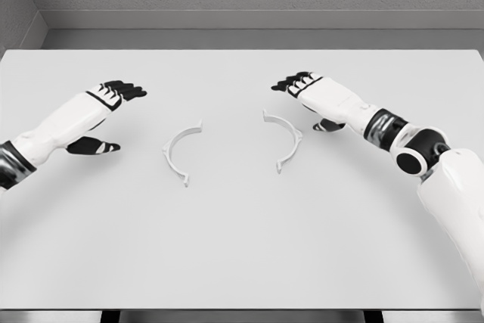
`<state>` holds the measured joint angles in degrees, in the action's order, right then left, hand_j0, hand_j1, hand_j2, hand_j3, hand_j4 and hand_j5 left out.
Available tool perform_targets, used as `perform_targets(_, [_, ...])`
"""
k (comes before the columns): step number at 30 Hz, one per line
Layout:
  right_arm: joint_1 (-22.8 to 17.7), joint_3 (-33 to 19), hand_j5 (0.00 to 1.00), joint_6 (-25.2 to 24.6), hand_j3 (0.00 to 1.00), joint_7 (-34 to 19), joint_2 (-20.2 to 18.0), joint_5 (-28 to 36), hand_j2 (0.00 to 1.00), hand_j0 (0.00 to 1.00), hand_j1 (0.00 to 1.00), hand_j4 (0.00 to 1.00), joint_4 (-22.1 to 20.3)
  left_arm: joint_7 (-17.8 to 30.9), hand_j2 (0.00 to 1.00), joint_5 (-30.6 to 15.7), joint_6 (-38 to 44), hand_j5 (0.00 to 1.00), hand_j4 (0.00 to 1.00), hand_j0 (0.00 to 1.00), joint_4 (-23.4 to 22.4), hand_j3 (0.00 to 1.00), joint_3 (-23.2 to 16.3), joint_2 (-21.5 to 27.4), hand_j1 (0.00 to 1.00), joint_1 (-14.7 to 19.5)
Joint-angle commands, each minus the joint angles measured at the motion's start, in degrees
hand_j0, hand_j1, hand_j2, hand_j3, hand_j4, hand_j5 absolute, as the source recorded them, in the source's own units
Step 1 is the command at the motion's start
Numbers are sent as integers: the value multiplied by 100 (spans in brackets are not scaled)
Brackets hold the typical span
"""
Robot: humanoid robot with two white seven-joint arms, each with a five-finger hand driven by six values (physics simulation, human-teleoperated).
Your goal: Assemble PVC drainage pipe clamps
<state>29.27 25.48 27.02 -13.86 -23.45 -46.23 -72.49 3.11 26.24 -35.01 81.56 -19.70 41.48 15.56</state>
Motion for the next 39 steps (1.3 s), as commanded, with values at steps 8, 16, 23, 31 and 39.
perform_targets(8, [0,106,100,-4,100,-11,7,27,100,100,100,100,24,-3,100,22,1,100,100,100,9,100,-289,-272,100,141])
perform_targets(16, [9,115,100,-4,100,-11,16,27,100,100,100,100,33,-3,100,233,1,100,100,100,-140,100,-456,-474,100,167])
perform_targets(23, [0,124,100,-13,100,-11,86,0,100,100,100,100,15,-3,100,233,1,100,100,100,-597,100,-622,-676,100,466])
perform_targets(31, [0,194,100,-13,100,-90,95,0,100,100,100,100,-38,-3,100,233,1,100,100,100,-685,100,-702,-782,100,536])
perform_targets(39, [9,247,100,-13,100,-99,95,0,100,100,100,100,-38,-3,100,250,1,100,100,100,-685,100,-719,-966,100,528])
